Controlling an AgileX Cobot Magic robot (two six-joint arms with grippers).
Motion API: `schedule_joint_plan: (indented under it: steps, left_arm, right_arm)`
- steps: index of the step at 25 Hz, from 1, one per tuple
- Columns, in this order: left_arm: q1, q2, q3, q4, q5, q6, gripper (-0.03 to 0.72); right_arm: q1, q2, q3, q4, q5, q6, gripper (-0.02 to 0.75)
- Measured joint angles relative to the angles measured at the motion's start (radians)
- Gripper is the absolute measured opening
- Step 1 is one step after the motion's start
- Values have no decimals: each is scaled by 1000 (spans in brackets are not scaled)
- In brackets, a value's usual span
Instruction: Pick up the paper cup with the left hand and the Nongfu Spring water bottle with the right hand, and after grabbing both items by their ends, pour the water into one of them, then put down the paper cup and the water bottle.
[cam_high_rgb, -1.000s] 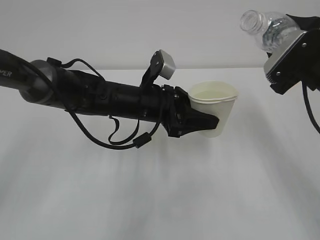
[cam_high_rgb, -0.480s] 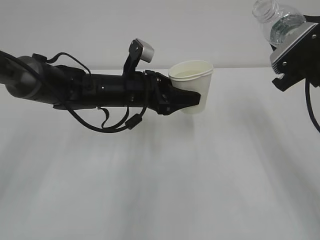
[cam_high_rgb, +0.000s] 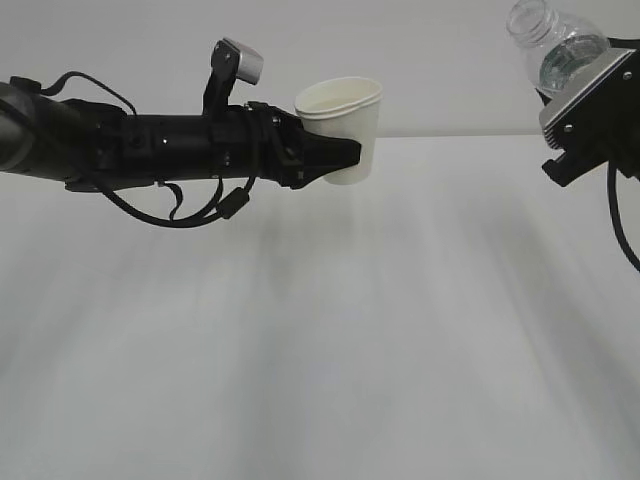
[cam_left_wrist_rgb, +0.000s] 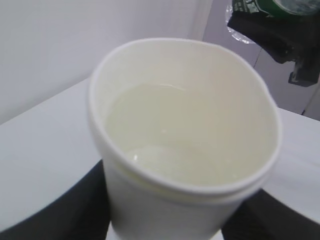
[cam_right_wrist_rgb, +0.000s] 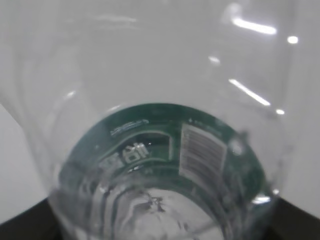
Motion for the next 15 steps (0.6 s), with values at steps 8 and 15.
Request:
schedule_joint_plan:
  steps: [8, 15]
  left_arm:
    - [51, 0, 0, -26, 6, 0, 428]
    - [120, 0, 0, -35, 20, 0, 428]
  right_arm:
    - [0, 2, 0, 26, 0, 6, 473]
    - [0, 2, 2, 36, 0, 22, 473]
